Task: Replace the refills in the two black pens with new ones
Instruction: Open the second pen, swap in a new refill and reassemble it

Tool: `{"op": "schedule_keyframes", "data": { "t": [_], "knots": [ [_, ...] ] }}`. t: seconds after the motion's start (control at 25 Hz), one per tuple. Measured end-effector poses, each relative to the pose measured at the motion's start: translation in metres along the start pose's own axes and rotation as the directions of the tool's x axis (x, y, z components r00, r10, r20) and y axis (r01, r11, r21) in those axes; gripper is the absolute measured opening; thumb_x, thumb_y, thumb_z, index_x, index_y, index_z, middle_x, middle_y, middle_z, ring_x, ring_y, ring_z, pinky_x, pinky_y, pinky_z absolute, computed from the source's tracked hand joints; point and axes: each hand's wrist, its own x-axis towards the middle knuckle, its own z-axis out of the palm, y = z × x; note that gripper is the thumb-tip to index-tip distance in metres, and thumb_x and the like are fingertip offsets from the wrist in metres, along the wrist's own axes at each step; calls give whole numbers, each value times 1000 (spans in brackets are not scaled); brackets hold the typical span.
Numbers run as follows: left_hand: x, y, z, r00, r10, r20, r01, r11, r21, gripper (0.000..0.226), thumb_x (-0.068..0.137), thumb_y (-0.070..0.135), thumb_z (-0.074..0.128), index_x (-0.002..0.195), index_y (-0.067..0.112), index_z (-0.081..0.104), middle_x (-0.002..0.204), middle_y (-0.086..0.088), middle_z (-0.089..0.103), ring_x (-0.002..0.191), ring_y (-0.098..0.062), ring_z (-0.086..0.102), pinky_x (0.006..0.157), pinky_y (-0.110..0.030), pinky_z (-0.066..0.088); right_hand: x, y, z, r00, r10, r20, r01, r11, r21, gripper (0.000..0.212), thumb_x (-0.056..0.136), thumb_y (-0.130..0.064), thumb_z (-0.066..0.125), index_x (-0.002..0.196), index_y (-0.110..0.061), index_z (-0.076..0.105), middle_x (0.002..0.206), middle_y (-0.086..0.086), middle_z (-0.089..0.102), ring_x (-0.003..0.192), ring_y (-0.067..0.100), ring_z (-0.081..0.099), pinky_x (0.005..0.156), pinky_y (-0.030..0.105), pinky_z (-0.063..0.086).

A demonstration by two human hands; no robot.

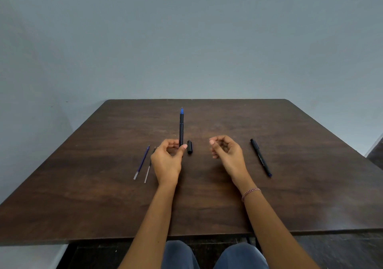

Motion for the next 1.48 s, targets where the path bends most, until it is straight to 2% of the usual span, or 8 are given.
{"op": "schedule_keyframes", "data": {
  "t": [0.16, 0.28, 0.56, 0.72, 0.84, 1.0, 1.16, 1.48],
  "knots": [
    [3, -3, 3, 999, -35, 12, 35, 999, -8, 20, 76, 19, 77, 94, 17, 70, 73, 21, 60, 66, 11, 55, 55, 2, 39, -1, 3, 4, 992, -36, 120, 59, 978, -199, 7, 91, -23, 63, 95, -28, 63, 89, -7, 65, 82, 4, 61, 73, 20, 54],
    [4, -5, 5, 999, -42, 16, 42, 999, 9, 23, 79, 20, 74, 101, 15, 70, 77, 15, 63, 68, 10, 56, 55, -1, 40, 3, 6, 6, 986, -44, 162, 98, 935, -340, 25, 93, -17, 59, 115, -29, 56, 98, -10, 60, 88, -3, 57, 77, 10, 46],
    [5, -10, 6, 1000, 4, 2, -4, 999, 48, 26, 84, 20, 69, 109, 10, 69, 96, -2, 72, 76, 2, 58, 69, -3, 39, 11, 13, 23, 925, -116, 361, 351, 620, -702, 48, 98, -16, 46, 145, -26, 37, 104, 0, 46, 99, 12, 43, 90, 25, 39],
    [5, -11, 5, 999, 22, 34, -23, 998, 52, 28, 87, 19, 65, 113, 9, 67, 100, -5, 72, 86, -5, 61, 71, -2, 39, 15, 13, 36, 912, -137, 386, 400, 497, -770, 43, 99, -34, 45, 141, -27, 43, 103, 3, 43, 98, 18, 41, 84, 31, 42],
    [5, -10, 6, 998, 8, 57, -11, 999, 43, 30, 90, 17, 62, 118, 9, 64, 106, -5, 70, 90, -6, 61, 80, -17, 44, 17, 15, 38, 917, -131, 376, 392, 462, -796, 39, 97, -39, 46, 133, -23, 51, 106, 3, 46, 99, 20, 42, 84, 31, 43],
    [4, -9, 6, 995, -4, 101, 6, 1000, -17, 29, 92, 14, 58, 120, 9, 61, 101, -3, 72, 88, -5, 66, 86, -24, 51, 15, 15, 39, 917, -147, 370, 394, 471, -789, 36, 97, -38, 48, 126, -19, 57, 109, 3, 50, 101, 19, 44, 86, 31, 43],
    [3, -9, 6, 994, -10, 113, 17, 998, -59, 25, 91, 12, 58, 116, 9, 62, 84, 11, 69, 76, 8, 65, 74, -10, 51, 14, 13, 38, 926, -139, 352, 375, 460, -804, 30, 96, -35, 50, 114, -13, 60, 112, 4, 52, 104, 21, 45, 85, 32, 43],
    [2, -10, 8, 986, -36, 161, 58, 989, -133, 24, 88, 8, 63, 112, 8, 64, 77, 8, 70, 74, -2, 69, 77, -26, 56, 15, 8, 31, 954, -161, 252, 299, 473, -828, 13, 91, -21, 60, 101, -16, 66, 102, 1, 57, 102, 17, 50, 71, 23, 36]
  ]
}}
